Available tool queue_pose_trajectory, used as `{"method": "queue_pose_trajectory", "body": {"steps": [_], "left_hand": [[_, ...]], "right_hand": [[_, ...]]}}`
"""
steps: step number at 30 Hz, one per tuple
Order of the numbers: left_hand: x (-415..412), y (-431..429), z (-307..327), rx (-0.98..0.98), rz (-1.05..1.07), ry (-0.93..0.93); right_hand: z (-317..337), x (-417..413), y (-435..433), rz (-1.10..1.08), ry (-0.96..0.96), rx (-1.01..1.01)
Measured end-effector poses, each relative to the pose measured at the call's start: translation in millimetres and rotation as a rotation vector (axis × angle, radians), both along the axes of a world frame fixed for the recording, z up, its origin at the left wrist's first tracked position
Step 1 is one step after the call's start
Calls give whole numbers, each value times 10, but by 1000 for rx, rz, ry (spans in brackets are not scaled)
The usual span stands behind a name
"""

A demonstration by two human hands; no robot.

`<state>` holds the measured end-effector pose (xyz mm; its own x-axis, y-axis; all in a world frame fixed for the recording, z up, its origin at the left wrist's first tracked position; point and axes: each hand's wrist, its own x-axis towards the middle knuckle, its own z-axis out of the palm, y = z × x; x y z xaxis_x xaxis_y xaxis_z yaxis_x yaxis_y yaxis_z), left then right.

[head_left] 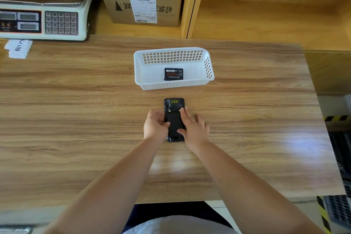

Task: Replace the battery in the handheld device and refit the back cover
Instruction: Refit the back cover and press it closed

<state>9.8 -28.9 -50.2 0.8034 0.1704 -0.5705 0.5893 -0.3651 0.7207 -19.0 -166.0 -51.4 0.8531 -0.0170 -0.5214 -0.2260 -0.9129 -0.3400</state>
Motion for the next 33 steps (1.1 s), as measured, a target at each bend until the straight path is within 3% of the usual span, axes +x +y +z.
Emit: {"method": "queue_pose_trajectory", "body": {"steps": [5,15,26,30,33], "left_hand": [[61,97,22,33,-126,23],[134,116,122,403,-586,-106],[194,143,116,327,-599,-77],[29,140,125,385,-590,-287],[-115,188,61,504,-851,-376]], "right_hand": [[93,77,-60,-58,-61,37],[248,119,-86,-127,-100,151],[328,188,-79,-129,-24,135],[208,53,-102,123,-112,36],[48,-77,-152,296,-104,-37]]}}
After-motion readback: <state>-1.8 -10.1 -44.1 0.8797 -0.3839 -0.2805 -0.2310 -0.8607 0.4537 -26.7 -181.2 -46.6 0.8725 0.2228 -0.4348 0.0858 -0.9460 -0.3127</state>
